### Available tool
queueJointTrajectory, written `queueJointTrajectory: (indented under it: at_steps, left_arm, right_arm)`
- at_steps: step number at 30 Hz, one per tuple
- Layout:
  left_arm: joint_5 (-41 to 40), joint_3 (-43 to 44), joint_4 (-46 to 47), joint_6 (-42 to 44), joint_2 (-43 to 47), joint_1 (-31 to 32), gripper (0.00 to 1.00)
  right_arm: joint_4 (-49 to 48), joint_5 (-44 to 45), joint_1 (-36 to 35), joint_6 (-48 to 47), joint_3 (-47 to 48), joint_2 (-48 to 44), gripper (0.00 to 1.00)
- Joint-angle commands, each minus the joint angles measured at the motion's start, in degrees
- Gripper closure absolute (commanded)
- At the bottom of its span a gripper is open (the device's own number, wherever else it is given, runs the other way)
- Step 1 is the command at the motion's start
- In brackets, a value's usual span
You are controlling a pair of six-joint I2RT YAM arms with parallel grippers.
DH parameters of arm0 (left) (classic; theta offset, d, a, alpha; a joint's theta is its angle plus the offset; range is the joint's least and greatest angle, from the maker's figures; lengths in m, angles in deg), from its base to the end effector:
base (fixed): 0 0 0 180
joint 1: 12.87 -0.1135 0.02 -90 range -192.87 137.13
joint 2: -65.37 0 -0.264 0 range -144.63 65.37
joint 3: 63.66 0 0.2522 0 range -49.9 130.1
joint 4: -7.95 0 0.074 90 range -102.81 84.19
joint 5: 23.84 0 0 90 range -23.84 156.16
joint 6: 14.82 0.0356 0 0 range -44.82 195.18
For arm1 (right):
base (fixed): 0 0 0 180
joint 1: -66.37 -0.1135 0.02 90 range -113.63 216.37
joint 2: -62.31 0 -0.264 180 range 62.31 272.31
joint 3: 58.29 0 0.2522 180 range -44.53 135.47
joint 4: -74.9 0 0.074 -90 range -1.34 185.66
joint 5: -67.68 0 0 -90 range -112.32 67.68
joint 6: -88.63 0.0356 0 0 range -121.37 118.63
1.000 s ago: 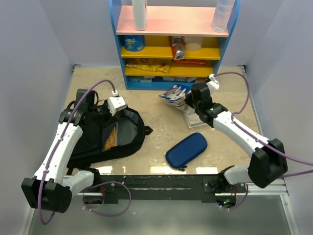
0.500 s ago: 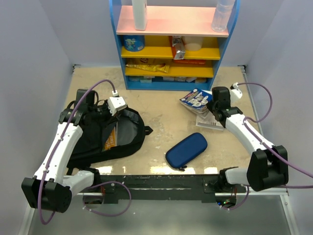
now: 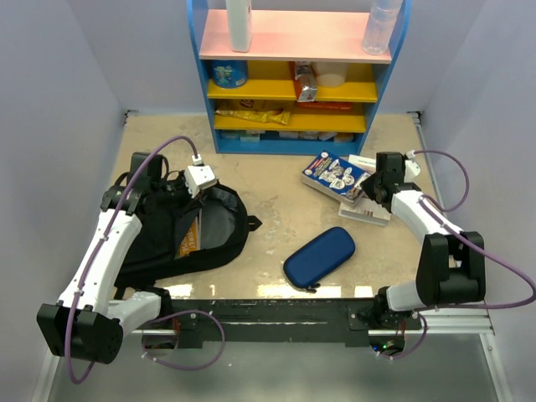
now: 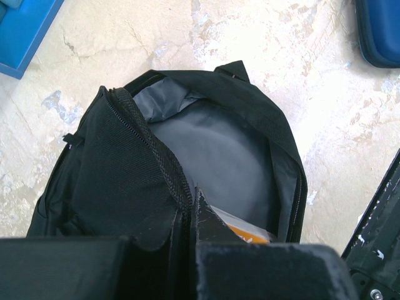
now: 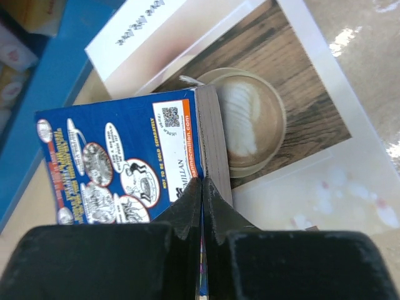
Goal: Pack the student bag
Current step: Pick up the book from the center of the board.
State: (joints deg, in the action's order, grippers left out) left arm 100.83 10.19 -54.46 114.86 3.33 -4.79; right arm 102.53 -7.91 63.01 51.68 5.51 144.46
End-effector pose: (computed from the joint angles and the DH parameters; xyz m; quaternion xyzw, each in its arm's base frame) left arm 0.2037 -0.0494 0.3185 0.4557 0.7811 -0.1823 0.3860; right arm 0.2987 0.0087 0.2176 0.4291 0.8149 0.0733 0.3826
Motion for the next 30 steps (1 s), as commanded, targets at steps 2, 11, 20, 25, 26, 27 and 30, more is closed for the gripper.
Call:
queueJointTrajectory:
  at_steps: [2, 11, 20, 25, 26, 27, 30]
  left_arm:
    - [3.6, 0.3, 1.9, 0.0, 0.3, 0.6, 1.00]
    - [3.8, 0.4, 1.8, -0.1, 0.4, 0.7, 1.00]
    - [3.8, 0.3, 2.0, 0.0, 0.2, 0.6, 1.00]
    - [3.4, 0.5, 1.7, 0.1, 0.4, 0.6, 1.00]
    - [3.3, 0.5, 1.6, 0.2, 0.4, 0.7, 1.00]
    - [3.2, 0.4, 1.4, 0.2, 0.5, 0.6, 1.00]
    - [3.2, 0.2, 1.3, 0.3, 0.5, 0.7, 1.00]
  right_arm:
    - [-4.3, -5.9, 0.0, -2.5, 0.8, -2.2, 1.00]
    - [3.5, -2.7, 0.0, -3.2, 5.6, 2.0, 0.48]
    - [-3.2, -6.0, 0.1, -3.8, 2.8, 2.0, 0.14]
    - [-10.5, -9.0, 0.6, -3.7, 1.9, 5.7, 0.14]
    - [-11.1, -9.2, 0.7, -3.7, 2.2, 7.5, 0.15]
    - [-11.6, -9.8, 0.8, -3.6, 2.3, 8.2, 0.15]
    - [-12.5, -9.5, 1.1, -3.6, 3.0, 10.0, 0.16]
